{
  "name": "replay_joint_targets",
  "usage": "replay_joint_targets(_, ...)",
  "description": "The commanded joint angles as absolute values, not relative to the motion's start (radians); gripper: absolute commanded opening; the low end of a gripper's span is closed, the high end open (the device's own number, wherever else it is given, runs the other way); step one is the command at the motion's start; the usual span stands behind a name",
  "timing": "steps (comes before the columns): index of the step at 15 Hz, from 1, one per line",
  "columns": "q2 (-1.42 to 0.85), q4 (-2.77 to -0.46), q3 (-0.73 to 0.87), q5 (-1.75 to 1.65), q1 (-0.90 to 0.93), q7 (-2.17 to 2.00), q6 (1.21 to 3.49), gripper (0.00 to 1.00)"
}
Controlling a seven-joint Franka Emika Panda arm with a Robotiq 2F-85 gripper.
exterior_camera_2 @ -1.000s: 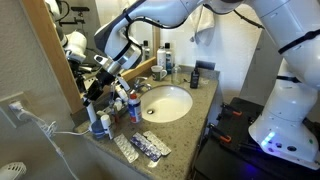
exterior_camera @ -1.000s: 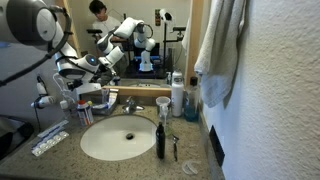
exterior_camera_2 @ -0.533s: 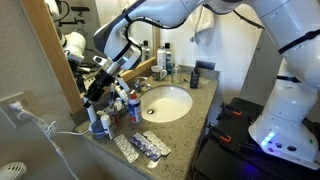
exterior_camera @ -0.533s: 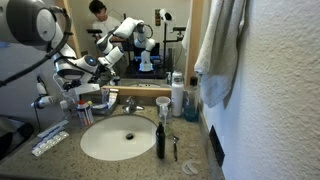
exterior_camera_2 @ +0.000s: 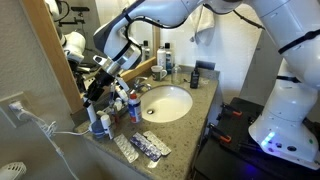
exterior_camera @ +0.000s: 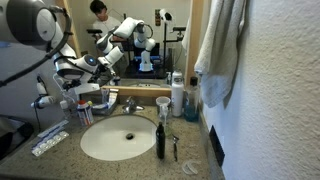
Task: Put the toothbrush on the charging station
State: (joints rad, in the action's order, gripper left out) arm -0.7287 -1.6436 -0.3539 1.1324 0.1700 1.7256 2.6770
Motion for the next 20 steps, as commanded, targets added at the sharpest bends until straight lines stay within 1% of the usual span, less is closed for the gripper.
replay_joint_targets(1, -0.679, -1.693, -0.366, 1.162, 0.147, 1.756, 2.686, 1.00)
replay_joint_targets(13, -0.610, -1.767, -0.350, 1.159, 0.134, 1.742, 2.683, 1.00)
replay_joint_targets(20, -0.522, -1.849, -0.329, 1.162, 0.117, 1.729, 2.693, 1.00)
